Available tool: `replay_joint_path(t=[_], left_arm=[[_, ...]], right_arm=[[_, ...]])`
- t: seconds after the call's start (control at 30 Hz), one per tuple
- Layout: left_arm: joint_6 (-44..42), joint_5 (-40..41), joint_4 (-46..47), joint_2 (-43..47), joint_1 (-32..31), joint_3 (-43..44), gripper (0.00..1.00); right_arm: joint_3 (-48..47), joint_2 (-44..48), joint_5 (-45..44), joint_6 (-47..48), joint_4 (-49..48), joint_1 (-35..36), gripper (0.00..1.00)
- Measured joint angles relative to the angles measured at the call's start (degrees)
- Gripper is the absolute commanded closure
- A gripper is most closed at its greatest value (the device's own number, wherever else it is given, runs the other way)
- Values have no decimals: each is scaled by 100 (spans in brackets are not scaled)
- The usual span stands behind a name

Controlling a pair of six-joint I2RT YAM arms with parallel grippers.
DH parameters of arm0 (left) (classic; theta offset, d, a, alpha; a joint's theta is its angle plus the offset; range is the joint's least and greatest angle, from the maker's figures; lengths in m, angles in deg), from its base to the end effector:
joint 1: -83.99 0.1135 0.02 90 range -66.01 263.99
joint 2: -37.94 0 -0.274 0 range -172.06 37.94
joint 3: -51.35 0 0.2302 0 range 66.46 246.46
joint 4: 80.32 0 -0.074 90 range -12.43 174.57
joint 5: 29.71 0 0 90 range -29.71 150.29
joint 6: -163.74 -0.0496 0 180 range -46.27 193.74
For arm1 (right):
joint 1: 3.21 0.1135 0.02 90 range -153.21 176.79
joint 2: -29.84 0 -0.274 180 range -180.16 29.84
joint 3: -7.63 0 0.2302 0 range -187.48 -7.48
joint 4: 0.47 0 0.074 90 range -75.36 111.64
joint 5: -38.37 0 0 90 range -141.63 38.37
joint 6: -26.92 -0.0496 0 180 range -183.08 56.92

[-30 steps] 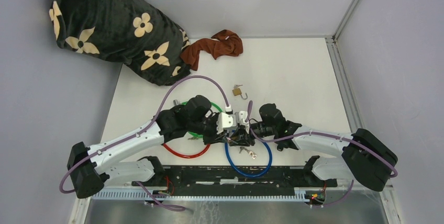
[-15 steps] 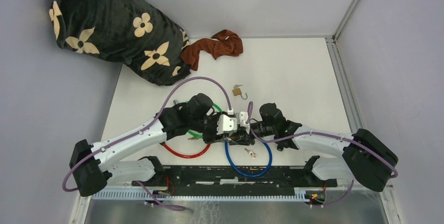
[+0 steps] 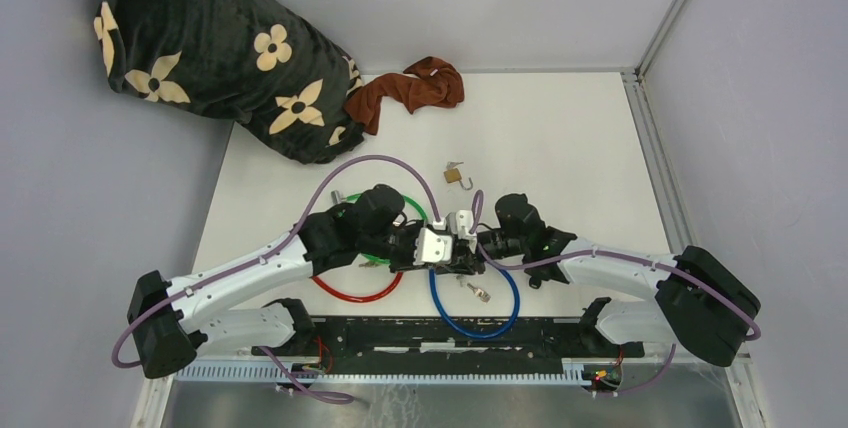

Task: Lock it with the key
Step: Lock the lock.

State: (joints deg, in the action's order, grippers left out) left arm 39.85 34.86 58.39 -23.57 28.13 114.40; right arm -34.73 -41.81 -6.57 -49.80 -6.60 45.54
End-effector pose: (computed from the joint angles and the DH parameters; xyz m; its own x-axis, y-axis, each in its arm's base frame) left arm 0.1006 -0.1864 0.2845 0.2222 0.5696 -0.7913 0.9744 -0.1012 0.2008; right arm 0.1284 0.1996 0.2181 -0.0318 -0.2824 -0.9588 -0.9941 -0.0909 0.0598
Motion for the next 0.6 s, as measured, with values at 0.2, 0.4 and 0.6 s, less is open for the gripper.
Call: replay_joint_path(t=[0.2,0.4,0.6], left_arm=[[-313,-22,-118,0,-136,-46,98],[-286,-48,-120,11,-151,-20,98],[146,210,-195,50,-157,-13,98]], right_arm=[[-20,13,138,-103,219,-44,96],[-11,105,109,-105,267,-103,47],[485,546,-216,-59,-212,-457,24]])
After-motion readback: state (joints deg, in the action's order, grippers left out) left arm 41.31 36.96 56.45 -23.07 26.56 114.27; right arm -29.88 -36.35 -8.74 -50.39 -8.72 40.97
